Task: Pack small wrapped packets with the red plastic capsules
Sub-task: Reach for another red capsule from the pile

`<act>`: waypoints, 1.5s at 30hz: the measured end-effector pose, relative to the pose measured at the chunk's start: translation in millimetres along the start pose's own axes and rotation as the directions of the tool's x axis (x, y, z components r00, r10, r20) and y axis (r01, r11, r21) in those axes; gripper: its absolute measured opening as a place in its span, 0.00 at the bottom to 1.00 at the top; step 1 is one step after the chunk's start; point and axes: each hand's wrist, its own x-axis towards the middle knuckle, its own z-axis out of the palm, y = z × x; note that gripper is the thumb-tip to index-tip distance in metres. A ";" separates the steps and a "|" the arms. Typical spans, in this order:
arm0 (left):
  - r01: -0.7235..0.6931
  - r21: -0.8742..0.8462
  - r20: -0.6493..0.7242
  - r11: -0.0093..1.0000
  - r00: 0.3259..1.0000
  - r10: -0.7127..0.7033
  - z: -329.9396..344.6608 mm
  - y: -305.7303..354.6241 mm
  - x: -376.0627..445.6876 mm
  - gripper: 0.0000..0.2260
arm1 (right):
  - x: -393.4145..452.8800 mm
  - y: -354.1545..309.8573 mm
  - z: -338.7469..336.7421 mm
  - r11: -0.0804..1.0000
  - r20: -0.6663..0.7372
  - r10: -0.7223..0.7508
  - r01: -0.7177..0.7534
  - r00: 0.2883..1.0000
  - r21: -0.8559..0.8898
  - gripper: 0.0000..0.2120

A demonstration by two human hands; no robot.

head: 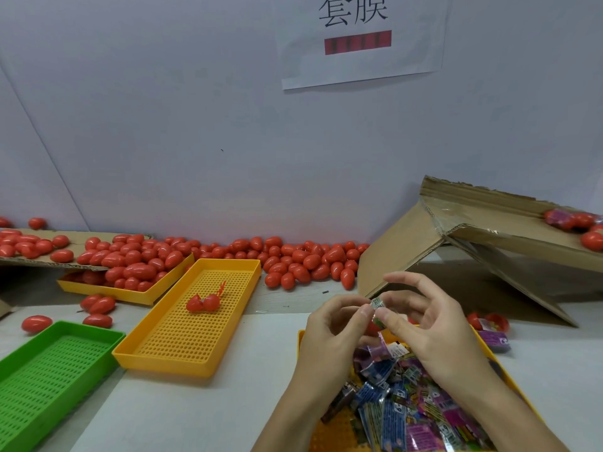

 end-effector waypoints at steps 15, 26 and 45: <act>0.070 -0.211 -0.054 0.975 0.995 -0.083 -1.7 -7.6 3.9 0.07 | -6.7 -2.0 15.2 0.873 -0.032 -0.204 0.167 0.979 -0.457 0.16; 0.073 -0.101 0.068 0.992 0.995 -0.066 -0.5 -11.1 3.6 0.11 | -8.3 -3.5 17.1 0.870 0.022 -0.241 0.226 0.970 -0.439 0.20; 0.103 0.019 0.068 0.995 0.992 -0.104 -0.5 -6.9 2.0 0.15 | -6.3 -5.0 11.7 0.895 0.095 -0.167 0.192 0.981 -0.402 0.24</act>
